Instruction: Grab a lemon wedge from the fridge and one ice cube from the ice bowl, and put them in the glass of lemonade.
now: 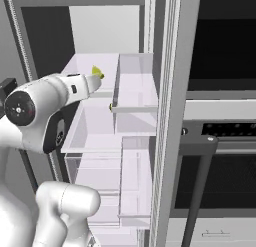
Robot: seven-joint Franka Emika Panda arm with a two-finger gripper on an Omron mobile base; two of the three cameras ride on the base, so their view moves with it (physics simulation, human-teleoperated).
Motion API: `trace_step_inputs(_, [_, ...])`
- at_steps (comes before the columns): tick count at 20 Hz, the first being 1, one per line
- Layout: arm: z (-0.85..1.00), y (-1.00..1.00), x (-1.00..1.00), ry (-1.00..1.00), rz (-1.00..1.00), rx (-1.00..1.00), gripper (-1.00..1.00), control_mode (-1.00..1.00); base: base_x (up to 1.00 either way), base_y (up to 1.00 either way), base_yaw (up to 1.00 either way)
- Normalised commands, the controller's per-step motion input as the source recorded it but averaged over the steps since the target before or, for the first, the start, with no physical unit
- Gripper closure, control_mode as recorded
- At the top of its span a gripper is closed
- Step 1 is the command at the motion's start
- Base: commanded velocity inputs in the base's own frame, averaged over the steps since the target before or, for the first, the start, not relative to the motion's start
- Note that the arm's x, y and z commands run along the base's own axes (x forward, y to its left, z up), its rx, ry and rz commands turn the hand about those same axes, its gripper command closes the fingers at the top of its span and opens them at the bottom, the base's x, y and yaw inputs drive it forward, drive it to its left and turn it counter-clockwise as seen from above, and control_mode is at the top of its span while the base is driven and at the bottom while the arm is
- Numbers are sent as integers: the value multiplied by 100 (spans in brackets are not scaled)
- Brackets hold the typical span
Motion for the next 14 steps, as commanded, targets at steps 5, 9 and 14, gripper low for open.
trace_step_inputs(5, [33, -20, 33, 28, 10, -3, -100, -100, 0, 0, 0])
trace_step_inputs(9, [62, 0, 0, 45, 3, -4, -100, -100, 0, 0, 0])
trace_step_inputs(14, [20, -3, 14, 31, 0, -5, -100, -100, 0, 0, 0])
